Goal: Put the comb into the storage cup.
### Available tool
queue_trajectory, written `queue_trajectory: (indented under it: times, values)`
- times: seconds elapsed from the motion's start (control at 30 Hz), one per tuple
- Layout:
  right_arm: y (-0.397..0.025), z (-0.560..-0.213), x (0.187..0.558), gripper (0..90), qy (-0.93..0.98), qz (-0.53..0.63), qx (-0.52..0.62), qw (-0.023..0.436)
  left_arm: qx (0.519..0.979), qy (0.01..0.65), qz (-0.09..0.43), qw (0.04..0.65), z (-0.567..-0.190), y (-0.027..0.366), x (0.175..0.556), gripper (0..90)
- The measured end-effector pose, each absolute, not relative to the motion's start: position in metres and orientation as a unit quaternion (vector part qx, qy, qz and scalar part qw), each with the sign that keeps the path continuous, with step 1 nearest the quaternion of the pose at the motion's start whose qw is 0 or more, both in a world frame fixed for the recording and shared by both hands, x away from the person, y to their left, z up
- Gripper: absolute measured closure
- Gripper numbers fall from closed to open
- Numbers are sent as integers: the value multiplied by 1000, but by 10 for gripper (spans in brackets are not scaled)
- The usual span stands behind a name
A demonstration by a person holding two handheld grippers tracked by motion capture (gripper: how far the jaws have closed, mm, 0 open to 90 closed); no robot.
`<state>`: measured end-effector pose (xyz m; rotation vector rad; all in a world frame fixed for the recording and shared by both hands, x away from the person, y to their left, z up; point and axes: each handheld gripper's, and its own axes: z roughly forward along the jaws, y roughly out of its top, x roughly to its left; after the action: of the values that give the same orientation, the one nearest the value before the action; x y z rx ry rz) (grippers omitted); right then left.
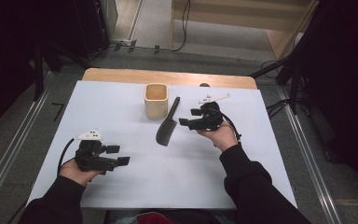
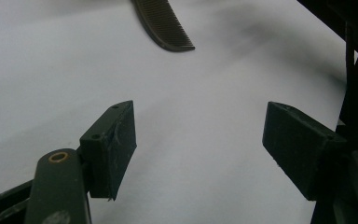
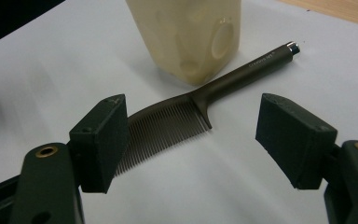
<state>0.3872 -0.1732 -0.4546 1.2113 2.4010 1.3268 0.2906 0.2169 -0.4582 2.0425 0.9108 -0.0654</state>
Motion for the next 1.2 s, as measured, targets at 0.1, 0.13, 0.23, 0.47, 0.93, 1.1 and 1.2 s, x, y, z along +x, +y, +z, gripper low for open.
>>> queue_trajectory:
  times: [0.1, 0.13, 0.23, 0.47, 0.93, 1.1, 1.2]
  values:
    - [-170, -454, 393, 240, 799, 438, 404, 73, 821, 366, -27, 438, -458, 217, 291, 261]
    - [-169, -454, 396, 240, 799, 439, 404, 73, 821, 366, -26, 437, -458, 217, 290, 261]
    - [-168, -452, 401, 243, 798, 441, 403, 77, 821, 366, -26, 438, -458, 217, 290, 261]
    - [-165, -448, 411, 256, 795, 444, 406, 80, 822, 366, -26, 436, -458, 217, 291, 261]
    - [-158, -447, 434, 282, 790, 439, 419, 86, 822, 364, -29, 437, -458, 216, 290, 261]
    - [-154, -449, 441, 287, 789, 436, 422, 93, 822, 364, -29, 437, -458, 216, 290, 261]
    - [-153, -449, 445, 289, 787, 434, 428, 94, 822, 364, -29, 437, -458, 216, 290, 261]
